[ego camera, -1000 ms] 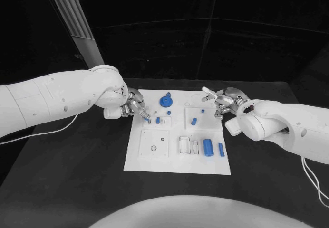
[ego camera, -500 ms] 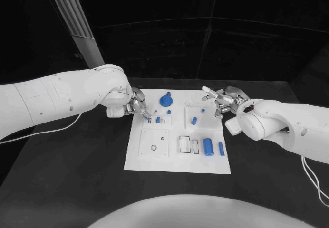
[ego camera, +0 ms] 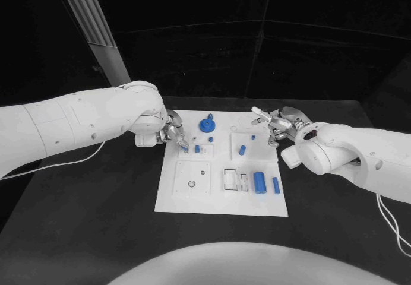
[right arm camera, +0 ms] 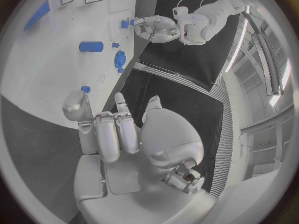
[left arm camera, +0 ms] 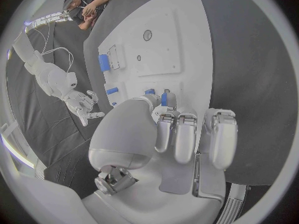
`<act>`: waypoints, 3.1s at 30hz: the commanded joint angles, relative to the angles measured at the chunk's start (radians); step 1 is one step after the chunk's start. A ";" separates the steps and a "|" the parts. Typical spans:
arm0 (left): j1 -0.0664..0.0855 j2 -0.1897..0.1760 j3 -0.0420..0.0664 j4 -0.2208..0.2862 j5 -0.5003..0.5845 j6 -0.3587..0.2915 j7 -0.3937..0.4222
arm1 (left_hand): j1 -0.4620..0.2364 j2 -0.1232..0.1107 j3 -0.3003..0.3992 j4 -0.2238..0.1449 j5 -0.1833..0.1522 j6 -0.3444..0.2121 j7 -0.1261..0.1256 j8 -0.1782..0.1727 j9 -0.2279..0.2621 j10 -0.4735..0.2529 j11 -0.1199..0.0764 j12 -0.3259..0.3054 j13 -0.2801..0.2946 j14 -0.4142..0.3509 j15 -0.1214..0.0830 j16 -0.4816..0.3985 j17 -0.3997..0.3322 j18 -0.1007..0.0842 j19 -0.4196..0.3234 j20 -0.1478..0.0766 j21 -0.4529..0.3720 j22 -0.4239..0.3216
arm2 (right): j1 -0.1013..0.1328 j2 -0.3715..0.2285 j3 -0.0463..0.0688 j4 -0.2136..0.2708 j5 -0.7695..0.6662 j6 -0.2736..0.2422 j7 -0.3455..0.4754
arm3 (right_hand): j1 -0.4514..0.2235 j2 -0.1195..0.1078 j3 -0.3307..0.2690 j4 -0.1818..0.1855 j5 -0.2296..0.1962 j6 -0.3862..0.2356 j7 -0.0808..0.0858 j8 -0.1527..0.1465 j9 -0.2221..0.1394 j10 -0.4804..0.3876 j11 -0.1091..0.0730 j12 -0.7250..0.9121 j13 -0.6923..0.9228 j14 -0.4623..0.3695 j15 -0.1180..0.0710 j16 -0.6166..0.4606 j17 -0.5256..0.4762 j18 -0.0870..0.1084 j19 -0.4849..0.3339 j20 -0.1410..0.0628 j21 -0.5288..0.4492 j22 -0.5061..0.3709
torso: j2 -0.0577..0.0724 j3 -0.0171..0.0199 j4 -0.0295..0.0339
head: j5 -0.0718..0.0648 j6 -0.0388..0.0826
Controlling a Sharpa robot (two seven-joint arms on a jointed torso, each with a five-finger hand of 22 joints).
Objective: Assemble the parts on the task board
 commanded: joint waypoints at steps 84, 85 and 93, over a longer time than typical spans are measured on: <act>-0.017 0.043 0.000 -0.047 -0.047 0.080 -0.013 | -0.069 0.020 -0.009 0.005 -0.065 -0.021 0.018 -0.038 -0.037 0.108 0.013 -0.005 0.263 0.104 0.010 0.003 0.263 -0.007 0.105 0.003 0.004 0.263 | 0.001 0.001 0.000 0.004 -0.007 -0.002 0.015 | 0.004 0.012 -0.005 0.000 0.005 -0.008 -0.002 0.008 -0.001 0.053 -0.005 0.003 0.213 0.042 -0.007 0.005 0.187 0.005 0.009 -0.001 0.000 0.097 | 0.000 -0.0002 0.0008 | -0.009 -0.006; -0.018 0.043 0.000 -0.048 -0.047 0.079 -0.013 | -0.092 0.024 -0.021 0.004 -0.109 -0.017 0.019 -0.043 -0.043 0.108 0.015 -0.005 0.263 0.104 0.013 0.003 0.263 -0.007 0.105 0.005 0.004 0.263 | 0.001 0.001 0.000 0.004 -0.007 -0.002 0.015 | 0.004 0.012 -0.005 0.000 0.005 -0.008 -0.002 0.008 -0.001 0.053 -0.005 0.003 0.213 0.042 -0.007 0.005 0.187 0.005 0.009 -0.001 0.000 0.097 | -0.001 -0.0002 0.0006 | -0.010 -0.006; -0.020 0.049 0.000 -0.055 -0.047 0.074 -0.012 | -0.210 0.017 -0.123 0.006 -0.269 -0.001 0.023 -0.066 -0.075 0.108 0.018 -0.005 0.263 0.104 0.020 0.003 0.263 -0.006 0.102 0.013 0.002 0.262 | 0.001 0.001 0.000 0.003 -0.008 -0.001 0.014 | 0.004 0.012 -0.005 0.000 0.005 -0.008 -0.002 0.008 -0.001 0.054 -0.005 0.003 0.213 0.042 -0.007 0.005 0.187 0.005 0.010 -0.001 0.001 0.097 | -0.001 -0.0002 0.0005 | -0.010 -0.004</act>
